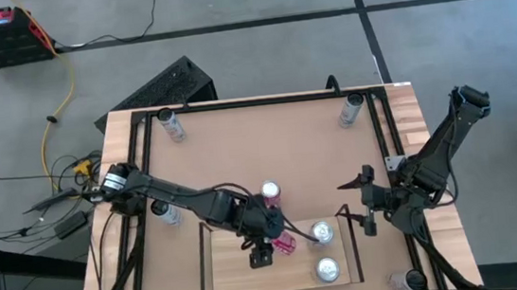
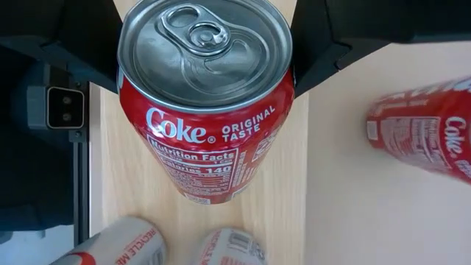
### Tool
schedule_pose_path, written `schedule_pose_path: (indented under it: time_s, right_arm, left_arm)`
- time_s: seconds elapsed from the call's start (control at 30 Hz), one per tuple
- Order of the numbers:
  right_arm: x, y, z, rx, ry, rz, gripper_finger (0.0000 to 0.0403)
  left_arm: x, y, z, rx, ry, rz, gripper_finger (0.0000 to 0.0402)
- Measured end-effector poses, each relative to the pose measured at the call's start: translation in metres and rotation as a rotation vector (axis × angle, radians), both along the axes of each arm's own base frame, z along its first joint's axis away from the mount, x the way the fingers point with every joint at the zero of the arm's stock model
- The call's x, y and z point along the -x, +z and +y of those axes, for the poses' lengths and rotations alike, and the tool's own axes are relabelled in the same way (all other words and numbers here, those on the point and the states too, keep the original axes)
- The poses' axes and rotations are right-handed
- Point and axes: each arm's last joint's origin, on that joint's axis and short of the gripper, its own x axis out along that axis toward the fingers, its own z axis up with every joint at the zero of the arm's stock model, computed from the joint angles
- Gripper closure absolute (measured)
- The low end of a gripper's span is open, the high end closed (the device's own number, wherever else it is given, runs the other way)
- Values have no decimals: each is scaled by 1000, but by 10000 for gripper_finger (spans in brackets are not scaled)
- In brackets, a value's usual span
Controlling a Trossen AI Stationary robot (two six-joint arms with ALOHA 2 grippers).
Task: Place canned beverage on shelf
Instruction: Put the bottom red soda can on the shelf
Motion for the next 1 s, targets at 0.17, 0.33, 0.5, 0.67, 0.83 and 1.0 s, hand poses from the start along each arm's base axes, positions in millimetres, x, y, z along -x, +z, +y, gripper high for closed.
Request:
schedule_pose_path:
  time_s: [0.17,0.33,0.5,0.67,0.83,1.0]
  right_arm:
    - [0,0,0,-6,0,-5,33]
    - [0,0,0,-7,0,-6,33]
    - [-1,0,0,-8,0,-7,33]
    - [-1,1,1,-10,0,-8,33]
    - [-1,1,1,-10,0,-8,33]
    - [0,1,1,-16,6,-4,33]
  left_arm:
    - [1,0,-1,28,15,15,94]
    - [1,-1,-3,39,27,17,79]
    - [1,-1,-4,46,37,21,90]
    - [1,-1,-4,53,37,24,103]
    - [1,-1,-4,69,32,26,104]
    - [-2,-1,-5,66,7,-4,105]
